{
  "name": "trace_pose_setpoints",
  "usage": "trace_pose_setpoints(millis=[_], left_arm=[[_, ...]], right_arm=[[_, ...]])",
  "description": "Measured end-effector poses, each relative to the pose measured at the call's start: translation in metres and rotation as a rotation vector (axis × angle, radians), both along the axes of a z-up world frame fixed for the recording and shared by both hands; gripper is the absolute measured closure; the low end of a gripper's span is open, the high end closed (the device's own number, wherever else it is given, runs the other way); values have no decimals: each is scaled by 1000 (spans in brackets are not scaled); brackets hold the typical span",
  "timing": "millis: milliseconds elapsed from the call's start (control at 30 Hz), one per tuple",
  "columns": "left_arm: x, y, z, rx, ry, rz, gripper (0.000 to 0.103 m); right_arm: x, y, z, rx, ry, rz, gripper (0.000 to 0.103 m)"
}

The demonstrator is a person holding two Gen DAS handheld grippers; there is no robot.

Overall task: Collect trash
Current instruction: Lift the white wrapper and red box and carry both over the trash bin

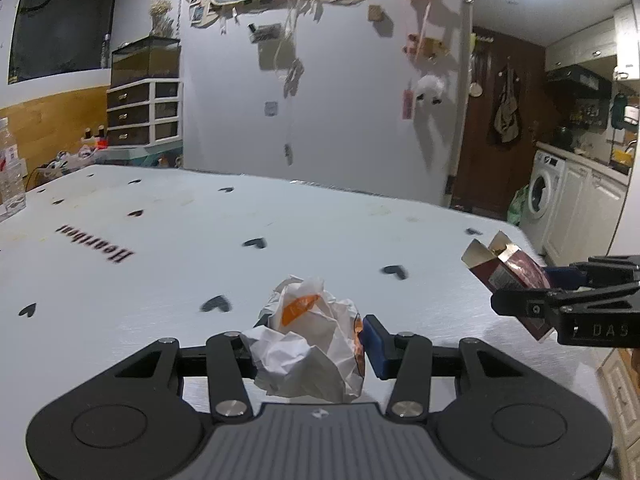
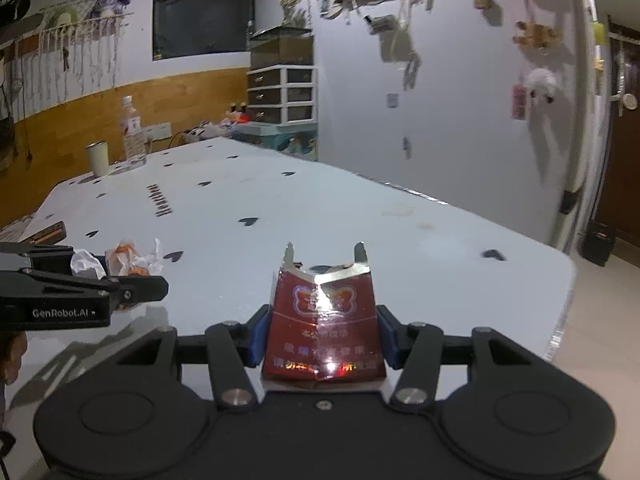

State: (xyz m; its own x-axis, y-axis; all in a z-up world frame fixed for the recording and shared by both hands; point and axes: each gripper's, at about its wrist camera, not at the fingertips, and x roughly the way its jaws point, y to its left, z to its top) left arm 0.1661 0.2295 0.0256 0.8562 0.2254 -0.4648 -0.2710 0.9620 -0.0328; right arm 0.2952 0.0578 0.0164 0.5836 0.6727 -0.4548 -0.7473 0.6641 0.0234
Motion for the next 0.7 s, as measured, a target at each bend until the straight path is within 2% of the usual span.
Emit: trace_pose_setpoints(millis=[233,700], left_arm=[[-5,-45,7,-4,-32,-58,55],[1,-152,12,7,-17,-237,55]], right_arm=[[-18,-49,9,11,-28,-68,48],[-56,-161,23,10,-68,-227,48]])
